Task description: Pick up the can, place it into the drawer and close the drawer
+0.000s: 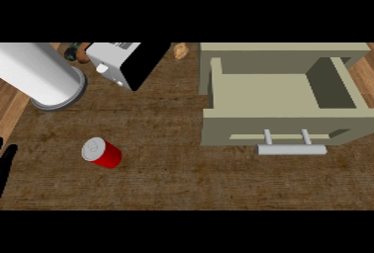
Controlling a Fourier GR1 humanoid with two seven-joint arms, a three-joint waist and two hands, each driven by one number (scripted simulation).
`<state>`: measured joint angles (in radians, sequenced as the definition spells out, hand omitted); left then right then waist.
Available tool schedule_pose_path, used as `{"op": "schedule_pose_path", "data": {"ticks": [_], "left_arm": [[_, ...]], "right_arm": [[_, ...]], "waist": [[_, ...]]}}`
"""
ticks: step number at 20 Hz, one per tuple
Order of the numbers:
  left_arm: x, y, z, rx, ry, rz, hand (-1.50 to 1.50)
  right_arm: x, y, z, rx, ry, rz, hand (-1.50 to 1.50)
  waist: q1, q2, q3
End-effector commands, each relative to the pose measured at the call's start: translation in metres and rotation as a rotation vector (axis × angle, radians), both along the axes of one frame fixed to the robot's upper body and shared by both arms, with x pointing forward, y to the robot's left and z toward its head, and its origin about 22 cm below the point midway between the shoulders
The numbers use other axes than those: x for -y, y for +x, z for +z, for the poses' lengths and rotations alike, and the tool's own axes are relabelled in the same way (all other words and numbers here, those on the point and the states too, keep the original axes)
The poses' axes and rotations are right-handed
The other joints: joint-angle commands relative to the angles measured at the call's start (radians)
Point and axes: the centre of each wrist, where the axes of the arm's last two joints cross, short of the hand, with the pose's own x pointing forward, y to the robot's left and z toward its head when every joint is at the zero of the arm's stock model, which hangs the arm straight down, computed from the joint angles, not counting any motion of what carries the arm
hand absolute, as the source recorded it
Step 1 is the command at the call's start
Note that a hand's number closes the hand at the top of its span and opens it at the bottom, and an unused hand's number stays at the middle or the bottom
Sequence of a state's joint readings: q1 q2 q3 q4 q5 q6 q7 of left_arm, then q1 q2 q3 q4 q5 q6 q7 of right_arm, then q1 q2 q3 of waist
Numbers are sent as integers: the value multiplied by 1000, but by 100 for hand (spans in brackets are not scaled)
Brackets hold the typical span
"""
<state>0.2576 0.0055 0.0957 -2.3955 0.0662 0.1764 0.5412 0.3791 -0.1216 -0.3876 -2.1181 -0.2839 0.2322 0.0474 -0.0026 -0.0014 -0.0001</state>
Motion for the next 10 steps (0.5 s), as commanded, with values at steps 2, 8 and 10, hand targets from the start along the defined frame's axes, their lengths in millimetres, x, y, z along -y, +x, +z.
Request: {"op": "schedule_pose_path", "data": {"ticks": [2,8,10], "left_arm": [[3,6,-11,-9,-80,2,-150],[-4,35,-15,-27,-106,2,-150],[-6,46,-44,-35,-108,15,-150]], "right_arm": [[4,-7,10,2,-14,-9,-150],[14,-20,0,-17,15,-15,-150],[8,-31,4,7,11,-5,-150]], "waist": [[0,0,0],[-2,1,0],[-4,1,0]]}}
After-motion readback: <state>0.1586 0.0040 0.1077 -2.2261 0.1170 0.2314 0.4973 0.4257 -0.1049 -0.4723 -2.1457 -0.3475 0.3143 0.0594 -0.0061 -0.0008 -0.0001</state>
